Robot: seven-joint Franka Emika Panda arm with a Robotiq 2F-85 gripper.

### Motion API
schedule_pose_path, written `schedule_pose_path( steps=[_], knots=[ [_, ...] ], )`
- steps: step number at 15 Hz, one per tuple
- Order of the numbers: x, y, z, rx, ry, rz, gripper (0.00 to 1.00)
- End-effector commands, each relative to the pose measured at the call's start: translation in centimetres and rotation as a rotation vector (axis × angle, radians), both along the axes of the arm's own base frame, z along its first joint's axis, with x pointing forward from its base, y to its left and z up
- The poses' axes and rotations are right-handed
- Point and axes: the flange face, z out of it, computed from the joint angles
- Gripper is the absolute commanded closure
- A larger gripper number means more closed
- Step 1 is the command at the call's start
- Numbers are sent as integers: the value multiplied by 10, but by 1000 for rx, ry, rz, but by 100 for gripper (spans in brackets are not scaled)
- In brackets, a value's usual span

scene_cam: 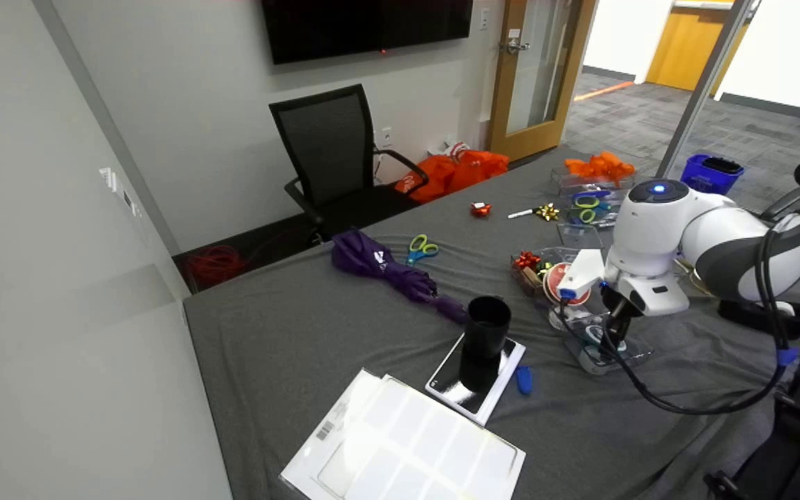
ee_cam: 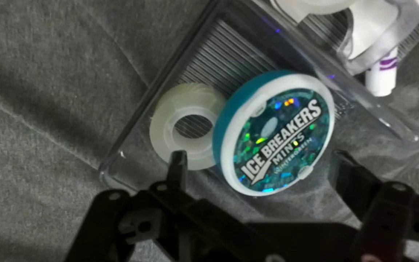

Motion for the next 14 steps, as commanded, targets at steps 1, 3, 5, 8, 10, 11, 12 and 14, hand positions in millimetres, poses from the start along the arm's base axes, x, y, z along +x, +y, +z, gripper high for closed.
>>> schedule_pose_path(
  steps=[1,3,5,8,10,11,12,14],
  knots=[
    [2,-1,-3,25,-110,52,0],
    [5,0,0,60,-192,88,0],
    [7,2,9,83,-270,104,0],
    [7,4,15,98,-326,59,34],
    [7,10,21,91,-358,8,49],
    [6,12,24,89,-374,-14,55],
    [6,14,26,86,-389,-33,62],
    [5,17,28,76,-415,-63,75]
  ],
)
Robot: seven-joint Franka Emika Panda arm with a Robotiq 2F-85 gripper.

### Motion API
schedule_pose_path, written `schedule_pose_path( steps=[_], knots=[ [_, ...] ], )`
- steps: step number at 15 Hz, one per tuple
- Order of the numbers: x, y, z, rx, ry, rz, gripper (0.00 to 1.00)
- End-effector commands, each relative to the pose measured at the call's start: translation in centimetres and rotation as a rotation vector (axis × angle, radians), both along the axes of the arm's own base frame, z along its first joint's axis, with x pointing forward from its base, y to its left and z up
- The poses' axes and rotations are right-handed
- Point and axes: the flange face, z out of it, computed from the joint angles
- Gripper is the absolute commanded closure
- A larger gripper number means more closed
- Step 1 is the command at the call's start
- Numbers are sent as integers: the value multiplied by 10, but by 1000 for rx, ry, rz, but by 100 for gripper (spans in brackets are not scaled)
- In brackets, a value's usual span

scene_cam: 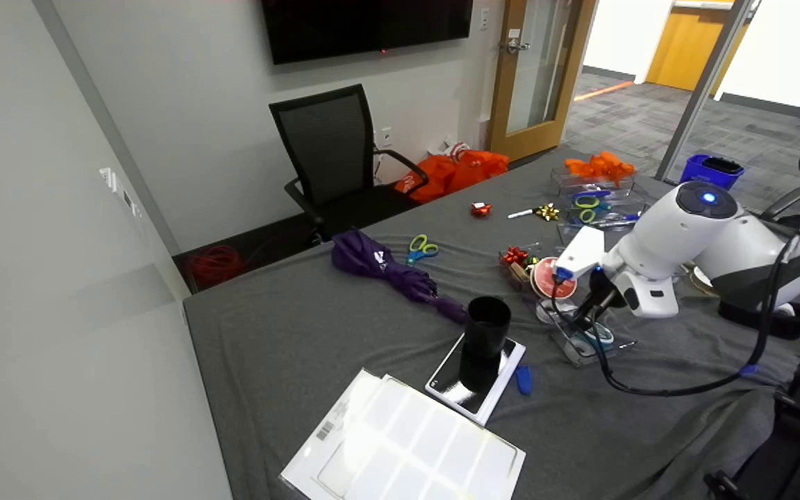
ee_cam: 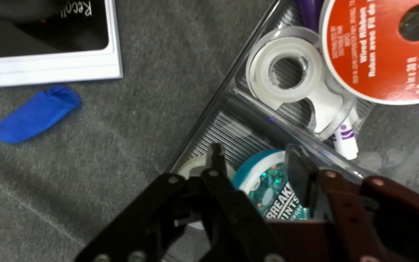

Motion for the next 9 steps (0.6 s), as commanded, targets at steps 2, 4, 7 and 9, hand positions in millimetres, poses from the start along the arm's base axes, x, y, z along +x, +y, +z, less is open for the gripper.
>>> schedule_pose_path(
  steps=[2,4,7,9],
  knots=[
    [-4,3,9,-3,-64,-64,89],
    [-9,6,8,12,-67,-100,53],
    [-16,14,10,87,-32,-224,53],
    [-26,22,6,119,14,-281,39]
  ],
)
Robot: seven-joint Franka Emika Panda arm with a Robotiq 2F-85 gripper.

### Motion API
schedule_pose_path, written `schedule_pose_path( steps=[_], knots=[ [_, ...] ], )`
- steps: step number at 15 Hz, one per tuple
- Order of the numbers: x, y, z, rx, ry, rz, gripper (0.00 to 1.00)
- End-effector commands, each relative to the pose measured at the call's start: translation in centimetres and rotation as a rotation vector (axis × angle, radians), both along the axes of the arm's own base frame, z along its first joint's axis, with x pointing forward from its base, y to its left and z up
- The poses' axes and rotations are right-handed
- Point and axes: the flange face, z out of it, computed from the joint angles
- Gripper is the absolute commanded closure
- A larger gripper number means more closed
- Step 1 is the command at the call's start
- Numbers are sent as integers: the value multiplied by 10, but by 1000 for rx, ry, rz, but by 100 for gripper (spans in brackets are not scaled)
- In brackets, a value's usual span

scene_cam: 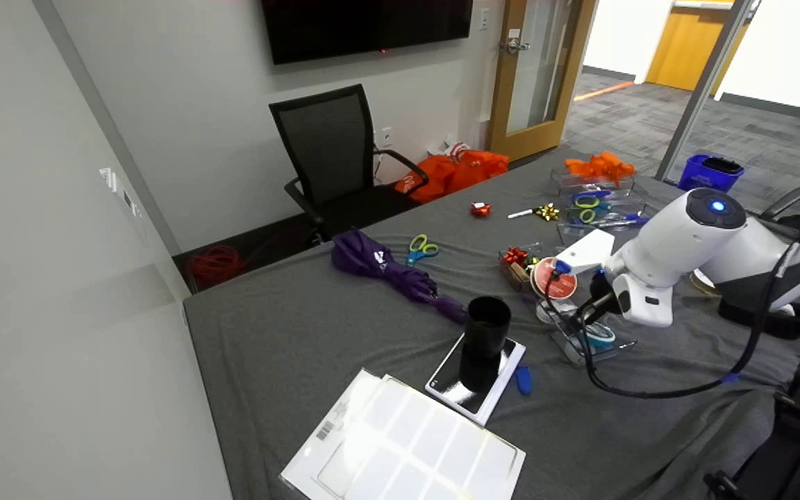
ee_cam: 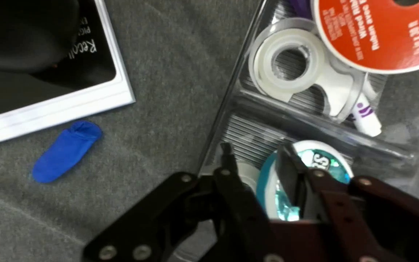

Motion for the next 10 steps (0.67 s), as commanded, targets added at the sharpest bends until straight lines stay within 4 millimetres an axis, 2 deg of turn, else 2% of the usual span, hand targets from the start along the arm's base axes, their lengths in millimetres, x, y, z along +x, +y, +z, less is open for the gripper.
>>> schedule_pose_path(
  steps=[1,4,6,10],
  knots=[
    [-18,17,10,57,39,-101,33],
    [-27,32,20,99,66,-163,11],
    [-31,43,29,113,71,-195,1],
    [-30,58,51,122,54,-258,0]
  ],
)
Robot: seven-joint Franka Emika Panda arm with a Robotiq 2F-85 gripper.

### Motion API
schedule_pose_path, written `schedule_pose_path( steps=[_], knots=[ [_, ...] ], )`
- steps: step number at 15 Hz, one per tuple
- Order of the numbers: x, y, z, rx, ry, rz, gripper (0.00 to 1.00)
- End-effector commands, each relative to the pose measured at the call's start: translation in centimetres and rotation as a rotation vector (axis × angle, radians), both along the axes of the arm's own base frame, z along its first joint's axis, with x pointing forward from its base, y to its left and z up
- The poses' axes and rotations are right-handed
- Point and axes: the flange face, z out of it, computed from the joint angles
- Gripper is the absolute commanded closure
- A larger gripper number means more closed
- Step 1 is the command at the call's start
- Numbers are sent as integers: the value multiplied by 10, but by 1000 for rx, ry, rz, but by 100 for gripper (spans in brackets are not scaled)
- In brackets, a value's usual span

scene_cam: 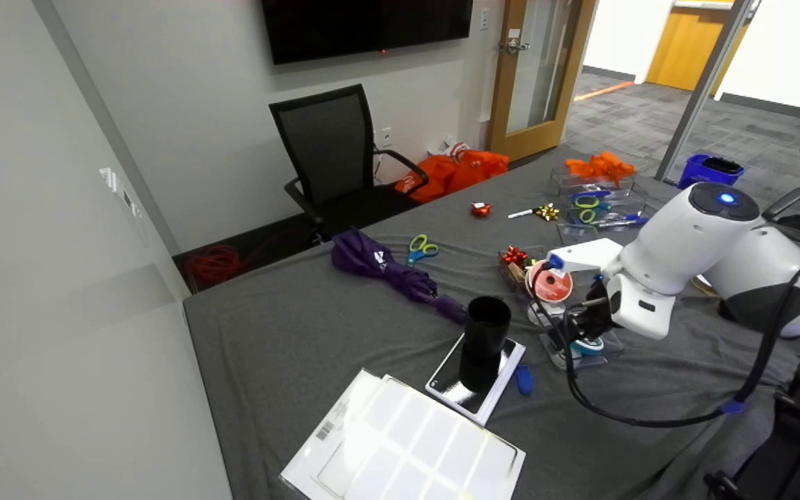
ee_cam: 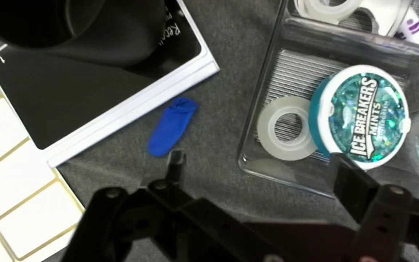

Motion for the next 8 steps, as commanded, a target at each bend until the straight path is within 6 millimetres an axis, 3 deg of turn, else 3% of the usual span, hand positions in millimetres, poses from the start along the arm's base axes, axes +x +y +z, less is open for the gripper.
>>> schedule_pose_path(
  steps=[1,8],
  knots=[
    [-7,1,22,-36,-13,-63,0],
    [3,9,20,-24,-4,-78,0]
  ],
)
